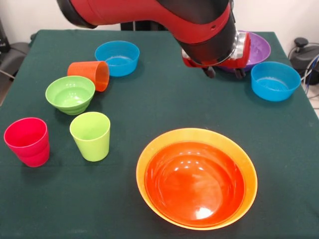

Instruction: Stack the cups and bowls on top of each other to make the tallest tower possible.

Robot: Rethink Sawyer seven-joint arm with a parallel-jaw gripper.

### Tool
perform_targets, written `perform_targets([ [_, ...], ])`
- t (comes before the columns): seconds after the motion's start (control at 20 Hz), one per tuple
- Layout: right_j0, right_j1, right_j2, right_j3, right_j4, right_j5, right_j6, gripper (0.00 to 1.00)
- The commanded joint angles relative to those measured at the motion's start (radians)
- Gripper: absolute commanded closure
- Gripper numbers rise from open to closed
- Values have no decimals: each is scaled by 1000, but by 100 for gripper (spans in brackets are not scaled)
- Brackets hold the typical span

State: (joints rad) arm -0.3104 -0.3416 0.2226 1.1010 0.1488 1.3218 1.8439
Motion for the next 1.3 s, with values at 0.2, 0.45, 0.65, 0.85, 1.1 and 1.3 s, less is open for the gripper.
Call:
perform_targets([
  [0.2,-26,-121,69,427,-12,-289,-44,0],
  [0.45,-11,-122,86,495,-18,-407,-16,0],
  [0.65,22,-135,79,527,-33,-475,18,0],
  [0.85,46,-141,73,541,-35,-511,39,0],
  [1.1,71,-134,66,540,-31,-550,56,0],
  [1.3,88,-161,63,547,-17,-519,66,0],
])
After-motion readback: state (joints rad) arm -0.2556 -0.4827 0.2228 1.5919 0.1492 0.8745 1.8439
